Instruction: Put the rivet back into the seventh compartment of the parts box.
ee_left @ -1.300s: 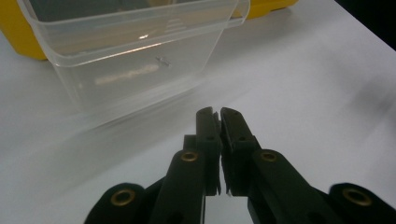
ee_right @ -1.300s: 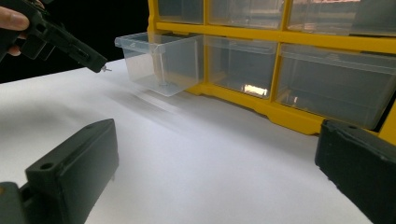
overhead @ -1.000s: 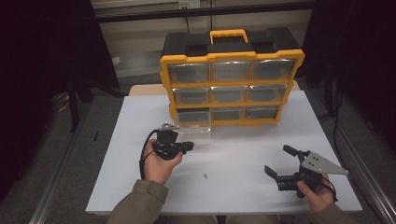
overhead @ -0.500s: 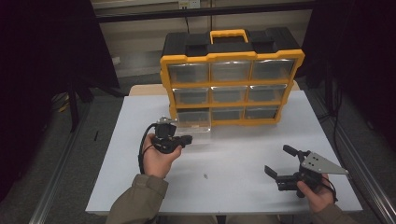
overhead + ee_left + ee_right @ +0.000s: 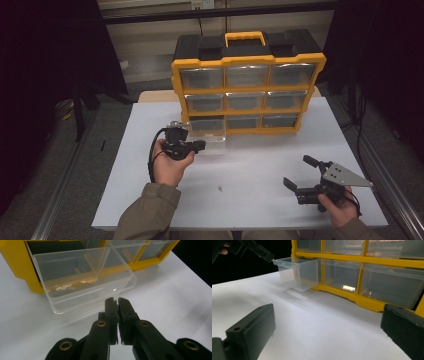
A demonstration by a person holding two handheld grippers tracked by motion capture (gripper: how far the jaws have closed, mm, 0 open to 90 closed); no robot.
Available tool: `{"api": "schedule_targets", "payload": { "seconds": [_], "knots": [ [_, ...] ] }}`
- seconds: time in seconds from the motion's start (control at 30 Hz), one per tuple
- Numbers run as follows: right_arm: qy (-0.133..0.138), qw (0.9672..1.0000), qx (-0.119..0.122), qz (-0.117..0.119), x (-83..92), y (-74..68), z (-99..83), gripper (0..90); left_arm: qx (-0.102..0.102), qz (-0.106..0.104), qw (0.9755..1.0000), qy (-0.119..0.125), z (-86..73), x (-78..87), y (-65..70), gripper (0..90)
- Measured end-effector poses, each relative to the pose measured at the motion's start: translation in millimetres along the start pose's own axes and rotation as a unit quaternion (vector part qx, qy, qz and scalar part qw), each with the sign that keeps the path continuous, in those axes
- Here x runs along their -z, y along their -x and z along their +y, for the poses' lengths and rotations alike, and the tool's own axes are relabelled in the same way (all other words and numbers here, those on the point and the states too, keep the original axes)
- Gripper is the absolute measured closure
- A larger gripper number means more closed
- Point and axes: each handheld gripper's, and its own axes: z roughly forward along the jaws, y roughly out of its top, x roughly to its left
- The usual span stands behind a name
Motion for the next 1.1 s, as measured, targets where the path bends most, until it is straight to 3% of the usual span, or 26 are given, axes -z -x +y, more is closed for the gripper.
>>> {"api": "schedule_targets", "payload": {
  "seconds": [0.73,1.1],
  "knots": [
    [0.001,1.0,0.0,0.0,0.1,0.2,0.1,0.0,-0.004,0.029,0.9996,0.005,21.8,-2.1,2.0,86.7],
    [0.001,1.0,0.0,0.001,0.0,0.1,0.1,0.0,-0.001,0.034,0.9994,0.008,29.3,-6.9,1.8,86.7]
  ]
}}
